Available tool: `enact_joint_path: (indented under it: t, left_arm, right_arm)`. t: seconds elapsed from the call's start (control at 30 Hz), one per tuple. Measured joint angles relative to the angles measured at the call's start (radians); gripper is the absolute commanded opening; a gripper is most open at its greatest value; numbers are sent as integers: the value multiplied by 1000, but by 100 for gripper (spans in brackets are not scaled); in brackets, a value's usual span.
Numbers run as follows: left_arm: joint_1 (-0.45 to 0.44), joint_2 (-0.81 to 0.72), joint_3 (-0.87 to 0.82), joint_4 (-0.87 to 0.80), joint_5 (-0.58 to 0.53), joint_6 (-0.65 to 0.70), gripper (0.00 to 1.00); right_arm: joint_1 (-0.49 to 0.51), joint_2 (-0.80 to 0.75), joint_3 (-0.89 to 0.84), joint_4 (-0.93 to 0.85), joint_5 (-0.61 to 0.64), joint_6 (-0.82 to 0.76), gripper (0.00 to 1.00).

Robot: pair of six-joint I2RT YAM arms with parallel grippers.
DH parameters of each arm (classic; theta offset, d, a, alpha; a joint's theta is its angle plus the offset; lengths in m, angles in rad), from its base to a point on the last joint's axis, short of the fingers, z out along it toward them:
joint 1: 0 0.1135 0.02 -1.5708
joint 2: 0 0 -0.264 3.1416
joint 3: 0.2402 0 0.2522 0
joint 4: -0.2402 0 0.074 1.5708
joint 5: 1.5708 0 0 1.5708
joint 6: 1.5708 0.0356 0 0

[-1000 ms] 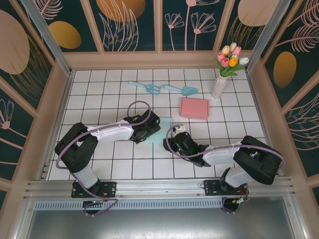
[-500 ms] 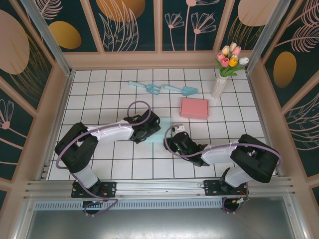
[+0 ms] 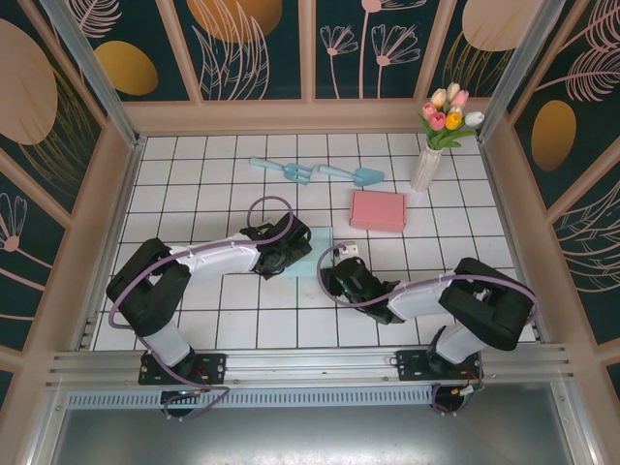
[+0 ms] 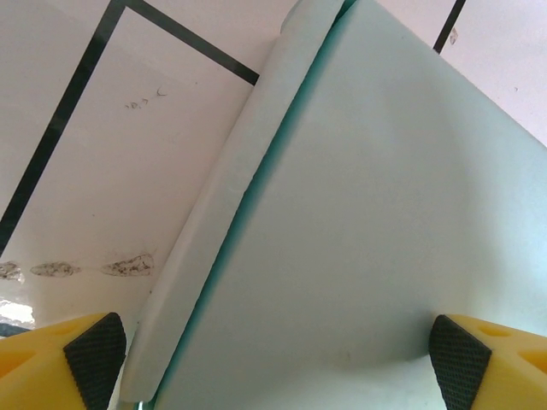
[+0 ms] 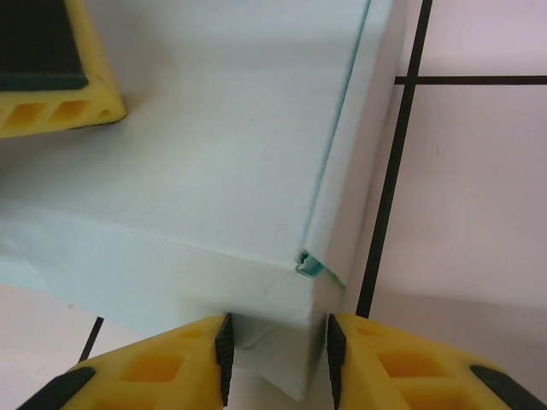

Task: Fold the paper box

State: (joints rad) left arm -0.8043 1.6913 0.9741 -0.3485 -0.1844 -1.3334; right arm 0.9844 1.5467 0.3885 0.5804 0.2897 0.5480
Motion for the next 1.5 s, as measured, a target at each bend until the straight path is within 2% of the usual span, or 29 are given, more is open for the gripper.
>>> enact_joint_path:
  t: [0.33, 0.63, 0.87, 1.1, 1.5]
  left_arm:
    - [0, 0, 0, 0, -10, 0, 93]
    - [0, 0, 0, 0, -9, 0, 93]
    - [0, 0, 0, 0, -9, 0, 93]
    - [0, 8, 0, 5, -9, -3, 93]
    - [0, 8, 0, 7, -9, -4, 92]
  right_arm:
    - [1, 32, -9, 74, 28, -16, 40]
    - [5, -129, -30, -2, 32, -15, 45]
    - [6, -200, -32, -70, 51, -14, 39]
    - [6, -190, -39, -84, 55, -14, 37]
    - [2, -89, -34, -82, 45, -15, 36]
